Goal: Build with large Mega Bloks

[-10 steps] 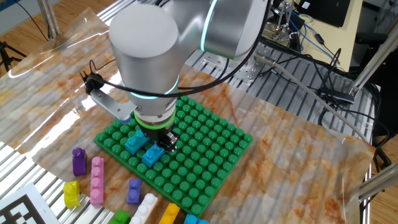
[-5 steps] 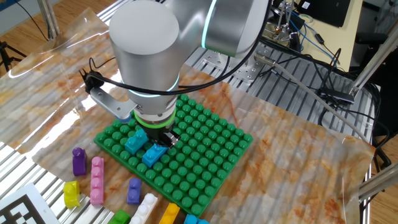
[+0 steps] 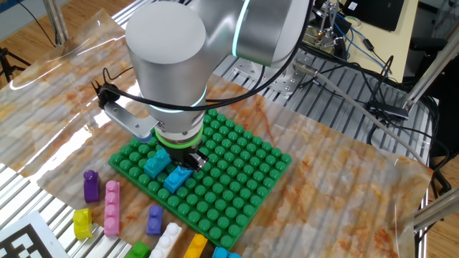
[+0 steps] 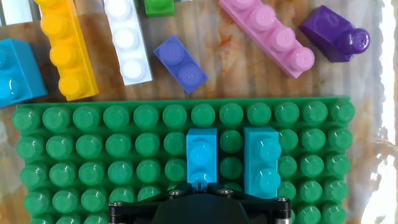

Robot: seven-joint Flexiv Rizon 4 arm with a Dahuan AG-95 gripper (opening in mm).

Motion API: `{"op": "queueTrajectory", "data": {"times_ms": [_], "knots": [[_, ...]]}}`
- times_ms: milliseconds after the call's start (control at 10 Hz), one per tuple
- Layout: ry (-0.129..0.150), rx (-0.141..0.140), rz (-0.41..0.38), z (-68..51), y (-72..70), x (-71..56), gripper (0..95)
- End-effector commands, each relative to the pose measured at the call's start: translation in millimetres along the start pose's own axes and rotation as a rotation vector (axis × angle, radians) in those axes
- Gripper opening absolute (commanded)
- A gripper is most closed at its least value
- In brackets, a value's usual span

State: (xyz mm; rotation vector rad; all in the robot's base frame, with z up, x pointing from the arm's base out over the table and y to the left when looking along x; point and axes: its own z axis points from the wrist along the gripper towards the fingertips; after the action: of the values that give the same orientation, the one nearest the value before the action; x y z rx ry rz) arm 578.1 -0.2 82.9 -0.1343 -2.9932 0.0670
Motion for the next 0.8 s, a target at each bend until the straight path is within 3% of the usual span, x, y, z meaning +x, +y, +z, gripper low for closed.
{"op": "queueTrajectory", "data": {"times_ms": [100,500,800], "knots": [[-0.005,0.001,-0.009,3.0,-0.3,-1.3,0.0],[-0.017,0.024,-0.053,4.9,-2.6,-3.4,0.0],[-0.033,0.022,-0.066,12.0,-6.7,-6.7,0.0]]}}
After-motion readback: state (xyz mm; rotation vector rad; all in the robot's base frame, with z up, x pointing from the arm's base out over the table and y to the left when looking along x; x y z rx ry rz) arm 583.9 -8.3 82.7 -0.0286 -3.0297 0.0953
